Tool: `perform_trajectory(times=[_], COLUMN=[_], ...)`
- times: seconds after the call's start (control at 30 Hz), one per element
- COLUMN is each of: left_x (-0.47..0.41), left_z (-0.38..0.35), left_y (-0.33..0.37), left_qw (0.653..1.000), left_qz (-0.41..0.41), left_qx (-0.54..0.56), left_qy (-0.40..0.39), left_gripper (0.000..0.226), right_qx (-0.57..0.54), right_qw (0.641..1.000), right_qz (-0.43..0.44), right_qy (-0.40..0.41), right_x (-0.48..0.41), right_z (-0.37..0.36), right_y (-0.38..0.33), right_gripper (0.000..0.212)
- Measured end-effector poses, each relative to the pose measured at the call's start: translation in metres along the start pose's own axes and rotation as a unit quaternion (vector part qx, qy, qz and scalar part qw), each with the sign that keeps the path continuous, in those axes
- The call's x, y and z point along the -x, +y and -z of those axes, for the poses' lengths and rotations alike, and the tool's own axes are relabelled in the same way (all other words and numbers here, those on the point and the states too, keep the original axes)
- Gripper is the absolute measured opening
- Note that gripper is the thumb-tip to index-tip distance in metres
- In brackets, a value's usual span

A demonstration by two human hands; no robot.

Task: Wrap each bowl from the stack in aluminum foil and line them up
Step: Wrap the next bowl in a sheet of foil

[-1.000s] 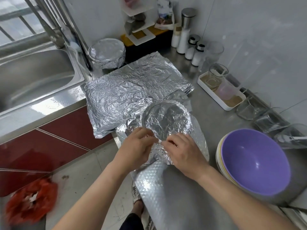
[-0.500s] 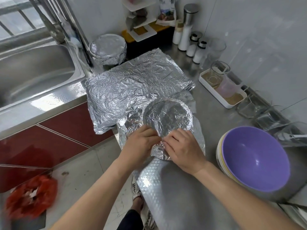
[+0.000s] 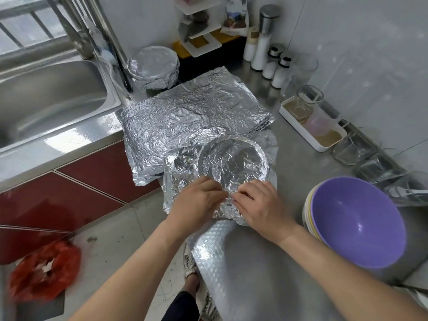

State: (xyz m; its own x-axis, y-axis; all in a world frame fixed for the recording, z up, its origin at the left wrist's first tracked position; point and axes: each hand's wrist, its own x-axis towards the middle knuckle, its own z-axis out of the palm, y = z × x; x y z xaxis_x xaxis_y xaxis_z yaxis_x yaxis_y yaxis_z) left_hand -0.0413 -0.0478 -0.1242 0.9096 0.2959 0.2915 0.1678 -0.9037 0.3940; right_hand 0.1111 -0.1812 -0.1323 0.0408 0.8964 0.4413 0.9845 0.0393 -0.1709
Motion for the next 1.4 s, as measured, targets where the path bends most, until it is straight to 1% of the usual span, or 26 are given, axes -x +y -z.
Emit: perform_trajectory(times=[0.1, 0.2, 0.27, 0.3, 0.37, 0.43, 0.47, 0.57, 0.67, 0.73, 0.93, 1.0, 1.1, 1.13, 1.27, 1.37, 1.4], left_x=[0.002, 0.003, 0.005, 0.005, 0.005, 0.005, 0.005, 0.001, -0.006, -0.009, -0.008, -0.008, -0.007, -0.006, -0.002, 0.001, 0.0], left_z=[-0.002, -0.002, -0.002, -0.001, 0.001, 0.003, 0.005, 0.01, 0.007, 0.001, -0.005, -0.004, 0.001, 0.003, 0.007, 0.008, 0.008], left_y=[0.0, 0.001, -0.001, -0.003, -0.005, -0.005, -0.005, 0.0, 0.01, 0.012, 0.005, 0.004, 0.0, -0.001, -0.006, -0.006, -0.004], left_qw=[1.0, 0.999, 0.999, 1.0, 1.0, 1.0, 0.999, 0.997, 0.998, 0.997, 0.999, 0.999, 0.999, 0.999, 0.999, 0.998, 0.998], left_qz=[-0.005, -0.002, 0.0, 0.001, 0.008, 0.024, 0.037, 0.069, 0.051, 0.045, 0.026, 0.031, 0.033, 0.035, 0.039, 0.056, 0.062], left_qx=[-0.005, 0.002, 0.005, 0.006, 0.01, 0.012, 0.012, 0.026, 0.041, 0.038, 0.019, 0.019, 0.017, 0.014, -0.002, 0.005, 0.007], left_qy=[0.016, 0.036, 0.034, 0.03, 0.015, 0.005, 0.003, 0.004, -0.023, -0.043, -0.026, -0.011, -0.004, -0.004, -0.001, -0.001, -0.002], left_gripper=[0.021, 0.021, 0.023, 0.024, 0.025, 0.019, 0.017, 0.024, 0.024, 0.029, 0.032, 0.028, 0.005, 0.002, 0.01, 0.019, 0.019], right_qx=[0.015, 0.032, 0.038, 0.039, 0.032, 0.009, -0.002, -0.017, -0.005, 0.006, 0.028, 0.042, 0.059, 0.062, 0.031, -0.013, -0.026], right_qw=[1.0, 0.999, 0.999, 0.999, 0.999, 1.0, 1.0, 1.0, 1.0, 1.0, 1.0, 0.999, 0.998, 0.998, 1.0, 1.0, 0.999], right_qz=[0.016, 0.019, 0.016, 0.012, 0.002, -0.013, -0.021, -0.022, -0.004, 0.005, 0.01, 0.009, 0.01, 0.008, 0.002, -0.016, -0.027], right_qy=[0.008, 0.023, 0.03, 0.029, 0.013, -0.005, -0.008, -0.008, -0.025, -0.019, 0.008, 0.005, 0.002, 0.002, 0.001, 0.0, 0.001], right_x=[-0.001, -0.004, -0.006, -0.006, -0.007, -0.007, -0.006, -0.002, 0.004, 0.005, 0.002, 0.0, -0.005, -0.007, -0.01, -0.008, -0.007], right_z=[-0.002, -0.005, -0.007, -0.008, -0.009, -0.005, -0.001, 0.01, 0.012, 0.008, -0.003, -0.008, -0.014, -0.015, -0.014, -0.008, -0.007], right_y=[-0.001, -0.004, -0.008, -0.01, -0.012, -0.012, -0.011, 0.0, 0.011, 0.013, 0.007, 0.005, 0.001, -0.001, -0.008, -0.008, -0.006], right_gripper=[0.007, 0.02, 0.025, 0.025, 0.014, 0.006, 0.009, 0.017, 0.017, 0.015, 0.008, 0.01, 0.012, 0.011, 0.005, 0.016, 0.018])
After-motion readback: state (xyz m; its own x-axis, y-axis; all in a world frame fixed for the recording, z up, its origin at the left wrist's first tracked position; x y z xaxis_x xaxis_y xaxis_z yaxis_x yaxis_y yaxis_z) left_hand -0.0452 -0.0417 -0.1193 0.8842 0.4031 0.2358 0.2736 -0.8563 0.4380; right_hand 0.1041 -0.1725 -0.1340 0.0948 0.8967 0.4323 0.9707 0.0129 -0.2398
